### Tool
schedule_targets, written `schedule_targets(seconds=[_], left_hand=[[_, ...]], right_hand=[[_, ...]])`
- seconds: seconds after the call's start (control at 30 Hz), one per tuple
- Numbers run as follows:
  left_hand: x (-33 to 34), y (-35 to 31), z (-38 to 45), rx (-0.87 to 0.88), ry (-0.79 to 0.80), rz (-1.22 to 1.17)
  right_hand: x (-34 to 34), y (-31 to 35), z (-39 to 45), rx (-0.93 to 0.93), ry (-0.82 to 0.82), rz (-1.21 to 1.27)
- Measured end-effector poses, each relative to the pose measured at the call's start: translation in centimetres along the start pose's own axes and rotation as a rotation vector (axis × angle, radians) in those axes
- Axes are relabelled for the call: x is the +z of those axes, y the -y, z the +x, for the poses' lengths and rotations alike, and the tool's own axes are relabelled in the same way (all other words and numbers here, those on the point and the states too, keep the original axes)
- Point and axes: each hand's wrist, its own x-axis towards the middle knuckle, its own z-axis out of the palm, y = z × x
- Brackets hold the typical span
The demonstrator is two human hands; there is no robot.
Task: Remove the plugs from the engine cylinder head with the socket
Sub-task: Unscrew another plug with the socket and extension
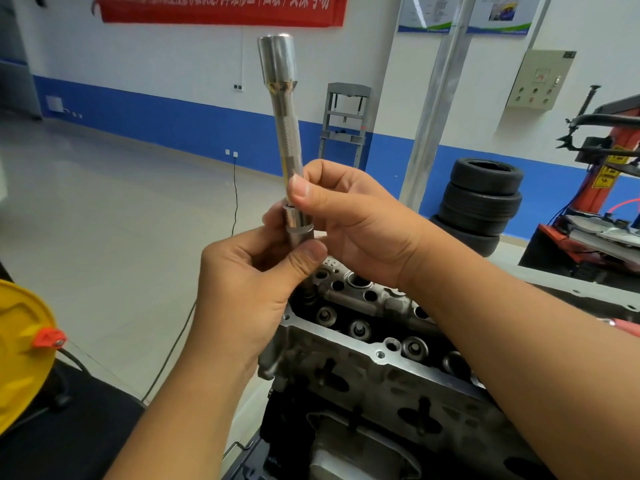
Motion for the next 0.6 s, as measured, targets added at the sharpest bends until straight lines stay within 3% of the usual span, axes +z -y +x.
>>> schedule_targets(seconds=[0.2,0.47,0.6], left_hand=[[-0.43,0.45,0.24,-0.01,0.196,0.078],[-0.7,0.33,0.42,0.02,0.031,0.25],[-0.56,0.23,0.28,0.021,0.063,0.325]], right_hand=[[-0.47,0.22,-0.43,0.028,0.009,0.051],[0.02,0.21,-0.3,0.014,-0.021,0.016],[0.13,0.41,-0.65,-0.037,-0.072,0.04]])
